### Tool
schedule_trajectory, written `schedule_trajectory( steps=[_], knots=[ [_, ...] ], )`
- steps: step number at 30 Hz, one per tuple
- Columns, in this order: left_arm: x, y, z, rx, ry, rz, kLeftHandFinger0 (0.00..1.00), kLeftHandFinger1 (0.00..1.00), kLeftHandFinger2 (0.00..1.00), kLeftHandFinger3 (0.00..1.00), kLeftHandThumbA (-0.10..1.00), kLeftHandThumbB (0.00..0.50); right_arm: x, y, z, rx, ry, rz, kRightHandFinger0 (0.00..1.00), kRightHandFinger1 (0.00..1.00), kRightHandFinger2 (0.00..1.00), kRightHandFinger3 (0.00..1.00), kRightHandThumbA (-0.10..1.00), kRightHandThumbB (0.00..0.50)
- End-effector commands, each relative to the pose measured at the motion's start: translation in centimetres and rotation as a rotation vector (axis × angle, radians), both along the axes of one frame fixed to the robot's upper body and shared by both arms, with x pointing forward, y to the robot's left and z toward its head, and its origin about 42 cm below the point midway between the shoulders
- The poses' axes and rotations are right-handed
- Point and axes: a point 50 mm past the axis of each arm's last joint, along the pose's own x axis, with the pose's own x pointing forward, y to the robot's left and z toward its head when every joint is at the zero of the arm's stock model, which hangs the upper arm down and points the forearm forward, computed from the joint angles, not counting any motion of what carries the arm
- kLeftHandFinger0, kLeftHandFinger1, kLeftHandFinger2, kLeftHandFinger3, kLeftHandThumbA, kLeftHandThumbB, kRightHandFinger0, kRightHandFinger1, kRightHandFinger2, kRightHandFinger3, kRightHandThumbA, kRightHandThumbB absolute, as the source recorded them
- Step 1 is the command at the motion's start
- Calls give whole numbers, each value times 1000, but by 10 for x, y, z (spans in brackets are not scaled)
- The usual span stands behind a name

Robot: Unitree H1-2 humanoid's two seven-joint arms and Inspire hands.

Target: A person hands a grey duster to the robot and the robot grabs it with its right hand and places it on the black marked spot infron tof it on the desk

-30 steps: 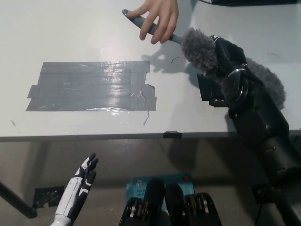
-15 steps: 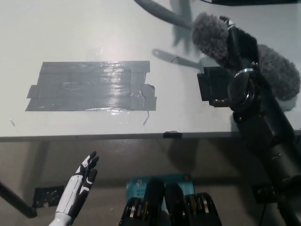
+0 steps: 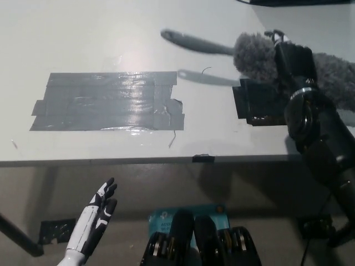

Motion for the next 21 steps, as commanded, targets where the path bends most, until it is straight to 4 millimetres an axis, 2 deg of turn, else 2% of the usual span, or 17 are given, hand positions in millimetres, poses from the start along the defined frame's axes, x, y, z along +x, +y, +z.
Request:
schedule_trajectory(
  steps=[1, 2, 3, 4, 5, 6, 7, 8, 12, 15, 17, 20, 21],
  knots=[
    [3, 0, 13, 18, -48, -12, 1000, 1000, 1000, 1000, 980, 134, 10, 3, 30, -64, -79, 91, 48, 518, 906, 813, -100, 184],
    [3, 0, 13, 19, -47, -13, 1000, 1000, 1000, 1000, 970, 130, 11, 2, 25, -68, -56, 91, 47, 498, 861, 767, -100, 207],
    [4, 0, 13, 19, -49, -15, 1000, 1000, 1000, 1000, 965, 129, 11, 1, 23, -62, -31, 88, 64, 482, 790, 697, 36, 249],
    [4, 0, 12, 16, -46, -16, 1000, 1000, 1000, 1000, 952, 119, 14, 2, 20, -57, 100, 78, 300, 662, 936, 920, 377, 318],
    [4, -1, 13, 15, -48, -16, 1000, 1000, 1000, 1000, 948, 119, 16, 2, 20, -54, 150, 89, 458, 791, 1000, 1000, 474, 363],
    [5, -1, 13, 15, -49, -16, 1000, 1000, 1000, 1000, 946, 119, 17, 3, 20, -46, 208, 106, 540, 800, 990, 1000, 525, 375],
    [4, 0, 12, 14, -48, -15, 1000, 1000, 1000, 1000, 943, 120, 17, 4, 21, -7, 289, 138, 813, 1000, 1000, 1000, 600, 427],
    [4, -1, 13, 16, -50, -16, 1000, 1000, 1000, 1000, 939, 121, 16, 5, 22, 12, 317, 161, 1000, 1000, 1000, 1000, 625, 451],
    [6, -2, 13, 15, -41, -21, 1000, 1000, 1000, 1000, 916, 124, 10, 6, 31, 15, 369, 226, 1000, 1000, 1000, 1000, 759, 499],
    [7, -1, 15, 17, -42, -18, 1000, 1000, 1000, 1000, 895, 123, 8, 10, 42, 34, 400, 255, 1000, 1000, 1000, 1000, 802, 500],
    [8, -1, 16, 27, -50, -24, 1000, 1000, 1000, 1000, 886, 107, 3, 12, 59, 66, 413, 286, 1000, 1000, 1000, 1000, 812, 500],
    [9, -2, 16, 24, -46, -28, 1000, 1000, 1000, 1000, 865, 109, -2, 11, 82, 224, 430, 392, 1000, 1000, 1000, 1000, 841, 500],
    [9, -2, 17, 23, -43, -27, 1000, 1000, 1000, 1000, 862, 109, -6, 9, 94, 334, 462, 452, 1000, 1000, 1000, 1000, 845, 500]
  ],
)
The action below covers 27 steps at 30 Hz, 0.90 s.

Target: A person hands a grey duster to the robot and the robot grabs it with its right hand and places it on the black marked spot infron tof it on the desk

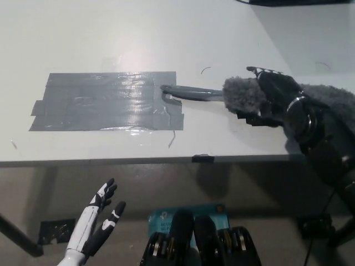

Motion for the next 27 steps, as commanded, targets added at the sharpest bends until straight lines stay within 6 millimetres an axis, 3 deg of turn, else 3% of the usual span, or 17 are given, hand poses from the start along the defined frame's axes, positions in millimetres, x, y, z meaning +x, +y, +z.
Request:
schedule_trajectory(
  steps=[1, 5, 8, 9, 10, 13, 18, 21, 23, 25, 27],
  knots=[
    [8, -2, 18, 16, -54, -33, 1000, 1000, 1000, 1000, 861, 106, -5, 2, 107, 395, 172, 260, 1000, 1000, 1000, 1000, 831, 500],
    [10, -2, 20, 20, -59, -39, 1000, 1000, 1000, 1000, 848, 96, -22, -5, 149, 758, 191, 399, 1000, 1000, 1000, 1000, 862, 500],
    [11, -2, 21, 23, -58, -39, 1000, 1000, 1000, 1000, 846, 95, -31, -14, 177, 978, 128, 460, 1000, 1000, 1000, 1000, 892, 500],
    [12, -2, 21, 26, -59, -38, 1000, 1000, 1000, 1000, 845, 94, -36, -19, 192, 1080, 56, 486, 1000, 1000, 1000, 1000, 948, 500],
    [12, -2, 22, 26, -59, -38, 1000, 1000, 1000, 1000, 842, 93, -39, -22, 200, 1107, 16, 507, 1000, 1000, 1000, 1000, 1000, 480],
    [12, -1, 23, 29, -60, -38, 1000, 1000, 1000, 1000, 836, 89, -48, -32, 224, 1178, -76, 552, 1000, 1000, 1000, 1000, 1000, 500],
    [14, -2, 23, 28, -61, -39, 1000, 1000, 1000, 1000, 834, 92, -83, -48, 260, 1212, -305, 554, 1000, 1000, 1000, 1000, 1000, 500],
    [15, -1, 24, 34, -62, -35, 1000, 1000, 1000, 1000, 833, 93, -114, -51, 262, 1189, -402, 567, 1000, 1000, 1000, 1000, 1000, 500],
    [15, -1, 25, 35, -62, -35, 1000, 1000, 1000, 1000, 832, 90, -140, -48, 251, 1118, -449, 592, 1000, 1000, 1000, 1000, 1000, 480],
    [15, 0, 24, 34, -60, -36, 1000, 1000, 1000, 1000, 834, 90, -170, -44, 225, 1042, -481, 594, 1000, 1000, 1000, 1000, 1000, 480],
    [15, 0, 23, 34, -57, -35, 1000, 1000, 1000, 1000, 840, 90, -189, -39, 207, 987, -488, 607, 1000, 1000, 1000, 1000, 1000, 471]
  ],
)
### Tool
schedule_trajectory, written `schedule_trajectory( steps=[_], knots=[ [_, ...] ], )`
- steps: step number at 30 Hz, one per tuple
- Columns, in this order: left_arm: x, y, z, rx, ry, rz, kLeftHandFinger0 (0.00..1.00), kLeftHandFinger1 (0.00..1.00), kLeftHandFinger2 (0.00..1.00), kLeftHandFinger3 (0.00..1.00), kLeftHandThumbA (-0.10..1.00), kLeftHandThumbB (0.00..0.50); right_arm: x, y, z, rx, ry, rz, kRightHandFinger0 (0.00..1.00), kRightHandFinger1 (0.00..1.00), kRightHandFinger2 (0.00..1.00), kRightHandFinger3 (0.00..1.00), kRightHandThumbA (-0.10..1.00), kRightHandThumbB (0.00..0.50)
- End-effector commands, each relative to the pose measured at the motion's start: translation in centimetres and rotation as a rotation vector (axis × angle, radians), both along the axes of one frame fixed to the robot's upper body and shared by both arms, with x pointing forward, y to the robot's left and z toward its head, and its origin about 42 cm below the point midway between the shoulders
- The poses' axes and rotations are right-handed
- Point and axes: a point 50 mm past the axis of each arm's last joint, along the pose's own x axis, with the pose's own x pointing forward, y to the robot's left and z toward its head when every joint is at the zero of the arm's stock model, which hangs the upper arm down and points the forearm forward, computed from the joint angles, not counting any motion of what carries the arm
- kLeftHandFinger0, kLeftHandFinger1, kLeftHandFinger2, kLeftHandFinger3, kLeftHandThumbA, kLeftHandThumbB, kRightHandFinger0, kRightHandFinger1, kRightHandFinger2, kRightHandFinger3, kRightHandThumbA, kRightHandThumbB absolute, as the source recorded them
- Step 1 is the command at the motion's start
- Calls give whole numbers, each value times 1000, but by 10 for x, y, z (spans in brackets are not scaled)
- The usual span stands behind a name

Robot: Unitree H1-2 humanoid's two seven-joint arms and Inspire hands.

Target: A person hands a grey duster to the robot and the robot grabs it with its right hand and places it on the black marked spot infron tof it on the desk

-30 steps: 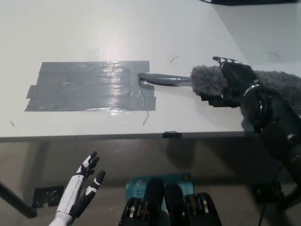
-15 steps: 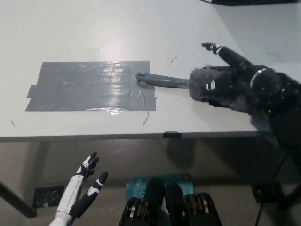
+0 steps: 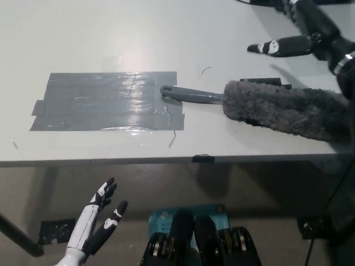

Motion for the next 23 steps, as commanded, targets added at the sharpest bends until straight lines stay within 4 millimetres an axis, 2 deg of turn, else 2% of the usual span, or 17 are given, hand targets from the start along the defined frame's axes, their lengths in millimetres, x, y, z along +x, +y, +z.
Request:
schedule_trajectory(
  steps=[1, 2, 3, 4, 6, 7, 8, 12, 14, 15, 17, 20, 21, 22, 23],
  knots=[
    [11, 1, 21, 34, -61, -37, 1000, 1000, 1000, 1000, 843, 91, -151, -2, 63, 172, -435, 287, 1000, 1000, 1000, 1000, 1000, 456],
    [10, 1, 20, 31, -60, -37, 1000, 1000, 1000, 1000, 855, 95, -166, 2, 45, 176, -426, 279, 1000, 1000, 1000, 1000, 1000, 457],
    [9, 1, 19, 28, -59, -37, 1000, 1000, 1000, 1000, 858, 94, -171, 3, 38, 177, -421, 278, 1000, 1000, 1000, 1000, 1000, 457],
    [9, 0, 18, 22, -59, -38, 1000, 1000, 1000, 1000, 871, 97, -185, 5, 15, 179, -413, 265, 1000, 1000, 1000, 1000, 1000, 436],
    [6, -1, 14, 11, -50, -35, 1000, 1000, 1000, 1000, 878, 98, -197, 7, -6, 189, -391, 243, 1000, 1000, 1000, 1000, 1000, 443],
    [4, -2, 12, 5, -51, -34, 1000, 1000, 1000, 1000, 913, 111, -206, 8, -33, 202, -345, 214, 1000, 1000, 1000, 1000, 1000, 446],
    [3, -2, 11, 0, -49, -32, 1000, 1000, 1000, 1000, 927, 116, -211, 8, -47, 213, -317, 197, 1000, 1000, 1000, 1000, 1000, 423],
    [-2, -1, 7, 13, -46, -25, 1000, 1000, 1000, 1000, 993, 124, -219, 7, -95, 259, -223, 137, 1000, 1000, 1000, 1000, 1000, 400],
    [-3, -1, 6, 12, -45, -27, 1000, 1000, 1000, 1000, 1000, 135, -223, 5, -120, 291, -173, 103, 1000, 1000, 1000, 1000, 1000, 376],
    [-3, -1, 6, 12, -44, -27, 1000, 1000, 1000, 1000, 1000, 135, -223, 4, -128, 306, -156, 92, 1000, 1000, 1000, 1000, 1000, 375],
    [-5, -3, 4, 5, -42, -26, 1000, 1000, 1000, 1000, 1000, 146, -223, 3, -157, 334, -93, 46, 1000, 1000, 1000, 1000, 1000, 366],
    [-10, -5, -1, -11, -34, -28, 1000, 1000, 1000, 1000, 1000, 141, -226, 3, -202, 347, 13, -2, 1000, 1000, 1000, 1000, 1000, 307],
    [-11, -6, -2, -15, -30, -29, 1000, 1000, 1000, 1000, 1000, 141, -226, 3, -211, 336, 35, -11, 1000, 1000, 1000, 1000, 1000, 289],
    [-13, -6, -3, -15, -24, -28, 1000, 1000, 1000, 1000, 1000, 146, -226, 3, -223, 297, 60, -24, 1000, 1000, 1000, 1000, 1000, 300],
    [-13, -6, -3, -15, -24, -28, 1000, 1000, 1000, 1000, 1000, 146, -226, 3, -223, 297, 60, -24, 1000, 1000, 1000, 1000, 1000, 300]
  ],
)
